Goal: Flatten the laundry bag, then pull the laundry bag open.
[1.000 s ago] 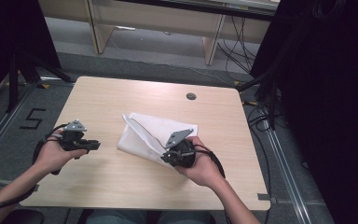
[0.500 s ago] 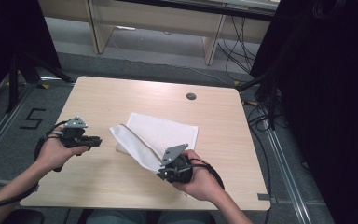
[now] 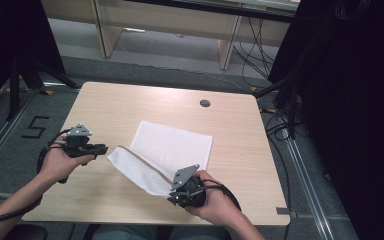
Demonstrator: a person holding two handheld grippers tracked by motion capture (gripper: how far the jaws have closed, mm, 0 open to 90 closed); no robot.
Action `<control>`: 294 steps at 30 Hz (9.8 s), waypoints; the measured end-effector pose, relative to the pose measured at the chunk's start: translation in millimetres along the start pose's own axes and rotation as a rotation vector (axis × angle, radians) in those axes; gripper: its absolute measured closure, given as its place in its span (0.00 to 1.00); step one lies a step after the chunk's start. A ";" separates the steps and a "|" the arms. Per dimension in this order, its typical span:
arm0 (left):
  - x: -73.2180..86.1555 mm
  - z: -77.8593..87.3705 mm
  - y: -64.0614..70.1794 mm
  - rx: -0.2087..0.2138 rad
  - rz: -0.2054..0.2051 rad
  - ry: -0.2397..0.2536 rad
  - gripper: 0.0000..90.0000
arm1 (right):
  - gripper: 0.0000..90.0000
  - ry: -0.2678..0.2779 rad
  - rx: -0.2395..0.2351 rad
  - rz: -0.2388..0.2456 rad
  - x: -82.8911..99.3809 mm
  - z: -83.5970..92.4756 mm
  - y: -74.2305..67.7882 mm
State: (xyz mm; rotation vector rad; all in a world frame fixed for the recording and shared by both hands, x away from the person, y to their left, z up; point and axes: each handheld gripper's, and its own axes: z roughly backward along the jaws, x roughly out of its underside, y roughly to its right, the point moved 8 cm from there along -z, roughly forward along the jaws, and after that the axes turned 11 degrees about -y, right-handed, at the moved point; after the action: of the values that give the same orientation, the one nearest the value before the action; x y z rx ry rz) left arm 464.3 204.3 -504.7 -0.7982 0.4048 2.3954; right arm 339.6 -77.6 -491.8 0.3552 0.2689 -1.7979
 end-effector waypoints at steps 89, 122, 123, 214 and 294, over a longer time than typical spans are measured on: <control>43.6 -53.7 113.5 0.118 -0.353 -0.301 0.93 | 0.99 -0.121 0.087 -0.552 88.9 -30.8 53.2; 8.5 -59.1 169.8 0.278 -0.485 -0.011 0.64 | 1.00 -0.033 0.146 -0.619 105.7 -2.5 64.0; 7.4 -60.1 173.6 0.288 -0.475 0.002 0.64 | 1.00 -0.034 0.147 -0.615 105.5 -3.1 64.9; -31.1 -124.4 277.7 0.327 -0.666 -0.114 0.91 | 1.00 -0.083 0.071 -0.613 95.5 -31.6 52.7; -25.2 -104.7 259.2 0.361 -0.619 -0.090 0.91 | 1.00 -0.080 0.071 -0.594 94.3 -32.1 51.3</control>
State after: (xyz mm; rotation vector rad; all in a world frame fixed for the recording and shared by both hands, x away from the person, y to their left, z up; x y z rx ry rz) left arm 370.4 -57.2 -544.3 -0.5451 0.4564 1.7119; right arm 370.7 -163.4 -556.9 0.2663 0.2721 -2.4049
